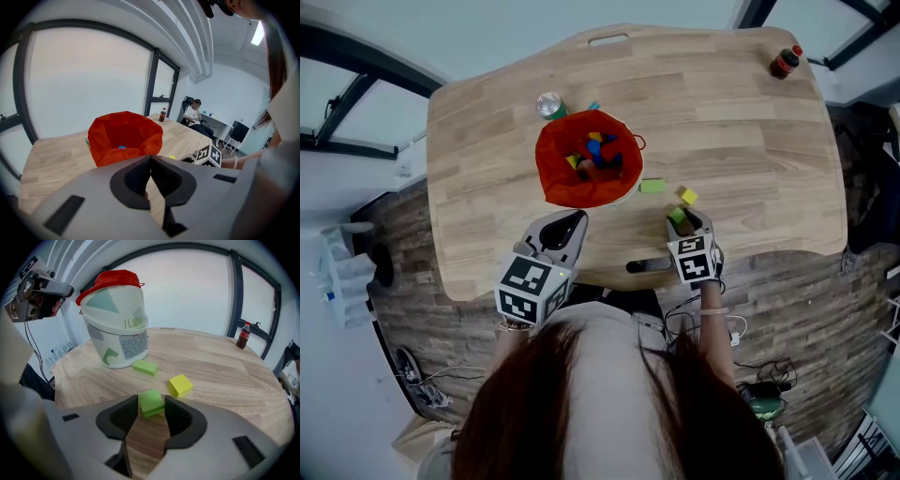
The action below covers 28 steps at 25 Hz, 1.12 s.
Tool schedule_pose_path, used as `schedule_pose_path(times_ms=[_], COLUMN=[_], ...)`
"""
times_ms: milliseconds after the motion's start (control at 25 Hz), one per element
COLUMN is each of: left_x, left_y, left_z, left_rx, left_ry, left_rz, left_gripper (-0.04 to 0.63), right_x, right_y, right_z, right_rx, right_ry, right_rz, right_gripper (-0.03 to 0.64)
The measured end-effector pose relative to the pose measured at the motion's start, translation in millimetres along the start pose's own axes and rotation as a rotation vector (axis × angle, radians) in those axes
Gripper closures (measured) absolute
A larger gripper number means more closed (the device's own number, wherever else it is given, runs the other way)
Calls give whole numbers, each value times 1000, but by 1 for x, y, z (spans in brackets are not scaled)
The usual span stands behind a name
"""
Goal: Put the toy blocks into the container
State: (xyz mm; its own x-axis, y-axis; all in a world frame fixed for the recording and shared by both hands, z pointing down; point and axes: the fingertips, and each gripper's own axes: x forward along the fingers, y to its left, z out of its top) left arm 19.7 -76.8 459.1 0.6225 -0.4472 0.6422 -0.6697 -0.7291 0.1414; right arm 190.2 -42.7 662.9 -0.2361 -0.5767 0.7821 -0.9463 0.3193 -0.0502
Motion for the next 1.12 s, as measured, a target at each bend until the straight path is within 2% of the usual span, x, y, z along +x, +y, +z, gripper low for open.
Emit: schedule_pose_path(times_ms=[560, 1120], left_x=[-7, -22], left_y=[2, 4], left_z=[-1, -1], left_rx=[3, 11], left_ry=[-21, -65], left_rz=[-15, -37], left_gripper=[586, 586], right_x=[-5, -21], right_y=[10, 26], right_z=[0, 14], right_rx=[-25, 11], right_ry=[-3, -52], right_rz=[-16, -46], right_gripper=[453, 454])
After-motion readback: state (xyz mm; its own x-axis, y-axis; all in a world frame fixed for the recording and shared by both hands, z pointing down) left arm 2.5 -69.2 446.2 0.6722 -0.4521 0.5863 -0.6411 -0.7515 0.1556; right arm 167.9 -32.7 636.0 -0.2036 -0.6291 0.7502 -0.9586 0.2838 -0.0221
